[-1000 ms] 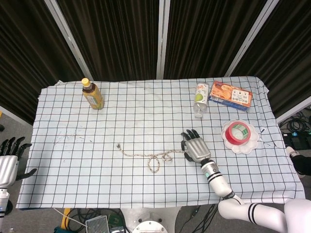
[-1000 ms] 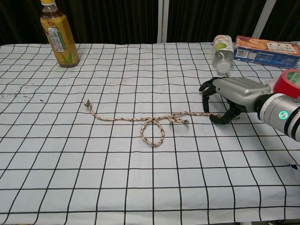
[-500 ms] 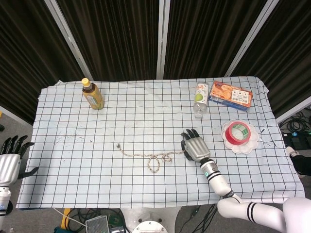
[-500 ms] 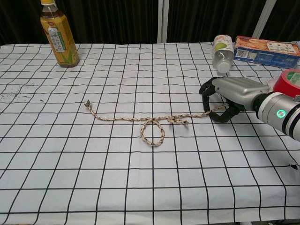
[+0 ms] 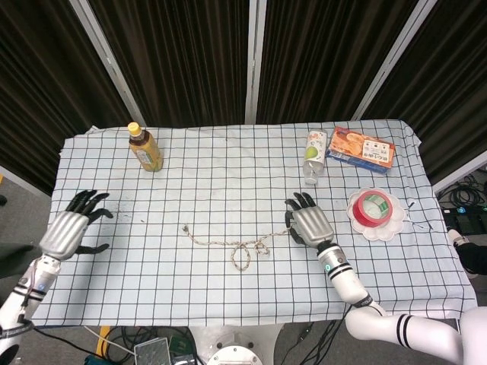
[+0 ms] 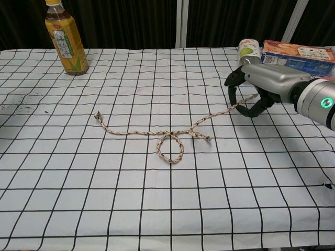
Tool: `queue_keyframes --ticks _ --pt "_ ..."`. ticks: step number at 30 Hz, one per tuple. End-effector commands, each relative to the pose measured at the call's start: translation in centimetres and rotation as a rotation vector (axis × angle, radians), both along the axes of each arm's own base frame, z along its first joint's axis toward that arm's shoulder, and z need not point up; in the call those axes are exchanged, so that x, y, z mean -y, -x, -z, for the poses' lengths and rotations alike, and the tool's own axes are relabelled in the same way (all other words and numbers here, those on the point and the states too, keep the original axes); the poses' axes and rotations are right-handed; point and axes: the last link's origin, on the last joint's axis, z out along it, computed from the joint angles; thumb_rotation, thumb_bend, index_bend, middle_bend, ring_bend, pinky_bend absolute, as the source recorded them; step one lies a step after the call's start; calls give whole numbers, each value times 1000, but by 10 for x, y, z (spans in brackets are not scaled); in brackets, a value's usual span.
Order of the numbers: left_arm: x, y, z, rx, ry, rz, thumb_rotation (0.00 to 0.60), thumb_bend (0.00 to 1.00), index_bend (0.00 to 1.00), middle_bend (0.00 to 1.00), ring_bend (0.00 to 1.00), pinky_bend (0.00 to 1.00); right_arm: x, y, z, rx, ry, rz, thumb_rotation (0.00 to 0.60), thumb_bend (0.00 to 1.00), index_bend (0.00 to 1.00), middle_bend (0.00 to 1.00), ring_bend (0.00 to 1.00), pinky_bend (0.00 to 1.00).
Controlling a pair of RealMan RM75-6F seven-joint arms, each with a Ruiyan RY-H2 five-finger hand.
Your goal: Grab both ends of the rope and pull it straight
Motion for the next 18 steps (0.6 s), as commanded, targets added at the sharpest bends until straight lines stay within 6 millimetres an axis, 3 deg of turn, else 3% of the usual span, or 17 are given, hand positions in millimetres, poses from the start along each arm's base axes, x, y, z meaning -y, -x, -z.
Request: queue_keyframes --ticks 1,9,18 --pt "-25 -30 33 13 142 58 600 92 391 88 0 0 4 -6 -3 -10 4 -2 600 428 613 172 0 0" --pt "-48 -64 80 -4 224 110 600 111 392 88 0 0 5 -13 0 -27 -1 3 600 432 612 171 0 0" --pt "-56 -97 112 -27 255 192 600 159 415 88 0 0 6 -13 3 -28 -2 12 600 432 613 170 0 0"
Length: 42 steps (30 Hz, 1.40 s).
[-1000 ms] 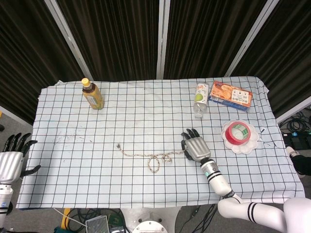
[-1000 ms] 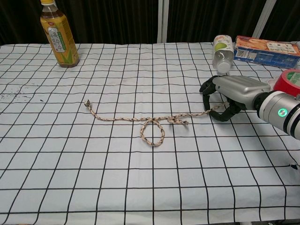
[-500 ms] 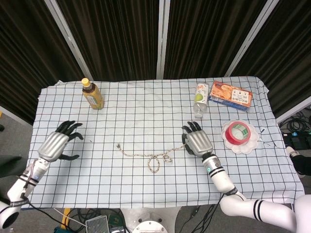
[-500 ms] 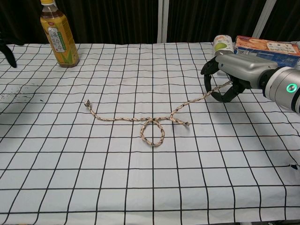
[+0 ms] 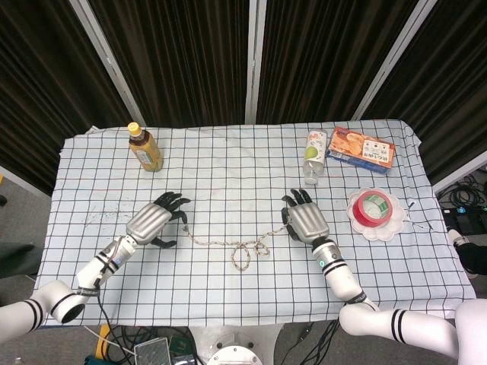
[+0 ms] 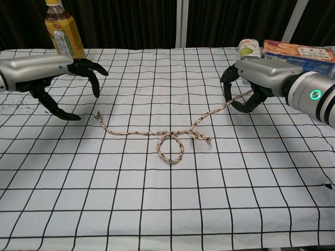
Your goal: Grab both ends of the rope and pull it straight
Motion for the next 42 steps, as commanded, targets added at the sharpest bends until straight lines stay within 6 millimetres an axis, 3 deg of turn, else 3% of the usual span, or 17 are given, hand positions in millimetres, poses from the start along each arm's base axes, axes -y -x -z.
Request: queue_keyframes --ticks 1,17,42 --pt "-1 -9 11 -14 5 26 600 160 426 88 0 0 1 0 1 0 -1 2 600 432 613 170 0 0" --pt "4 -28 58 -113 20 67 600 228 501 88 0 0 4 5 6 10 -14 19 600 432 613 167 0 0" --pt "4 -24 68 -153 40 41 600 329 556 88 0 0 4 9 10 20 -23 31 600 437 613 167 0 0"
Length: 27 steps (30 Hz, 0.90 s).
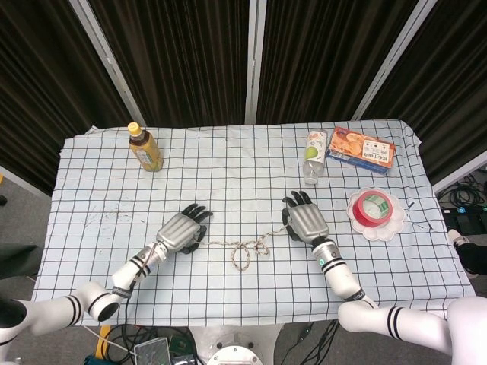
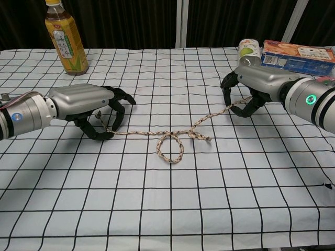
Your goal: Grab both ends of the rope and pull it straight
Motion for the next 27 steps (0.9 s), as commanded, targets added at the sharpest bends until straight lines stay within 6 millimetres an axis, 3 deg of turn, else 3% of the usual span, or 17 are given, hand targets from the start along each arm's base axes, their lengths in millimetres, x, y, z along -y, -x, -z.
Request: queue_keyframes --ticks 1,14,27 --pt "0 0 1 -1 1 0 600 334 556 88 0 0 -1 0 1 1 -2 1 600 437 612 167 0 0" --pt "-1 2 3 -13 6 -8 600 345 531 88 0 0 0 1 1 0 -4 4 600 438 613 167 0 0" --pt "-3 2 0 18 -26 -17 600 429 611 119 0 0 2 5 -5 8 8 15 600 437 613 167 0 0"
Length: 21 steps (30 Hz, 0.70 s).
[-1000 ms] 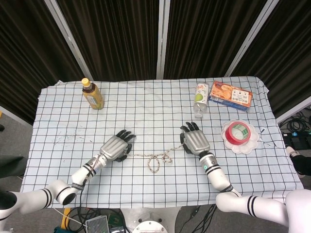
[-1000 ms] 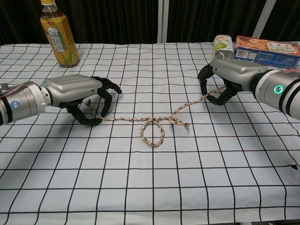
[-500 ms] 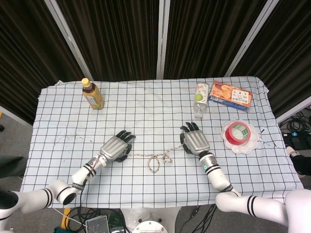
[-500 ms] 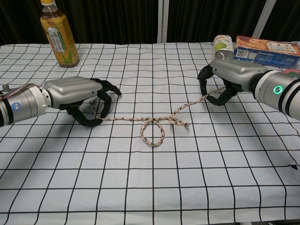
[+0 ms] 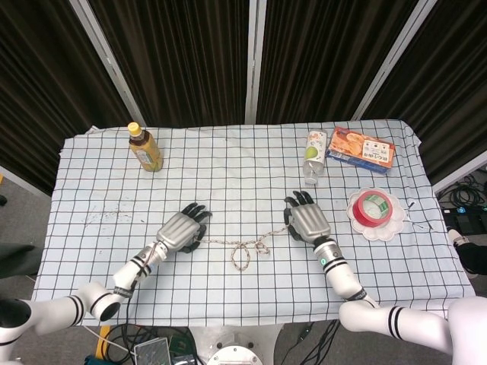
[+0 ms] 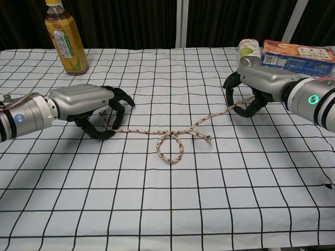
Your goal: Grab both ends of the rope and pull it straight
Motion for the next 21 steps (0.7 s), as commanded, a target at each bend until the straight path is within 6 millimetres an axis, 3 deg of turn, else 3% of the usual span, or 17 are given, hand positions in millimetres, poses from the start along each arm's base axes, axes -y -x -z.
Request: queue_keyframes --ticks 1,9,21 --pt "-1 1 -3 10 -8 -8 600 432 611 119 0 0 0 1 -3 5 5 2 600 437 613 167 0 0" --pt "-1 18 -22 25 -55 -39 600 432 611 119 0 0 -1 8 -24 22 40 20 600 449 613 167 0 0" --pt "18 94 -96 41 -213 -157 600 433 611 119 0 0 -30 53 -84 19 128 94 600 449 613 167 0 0"
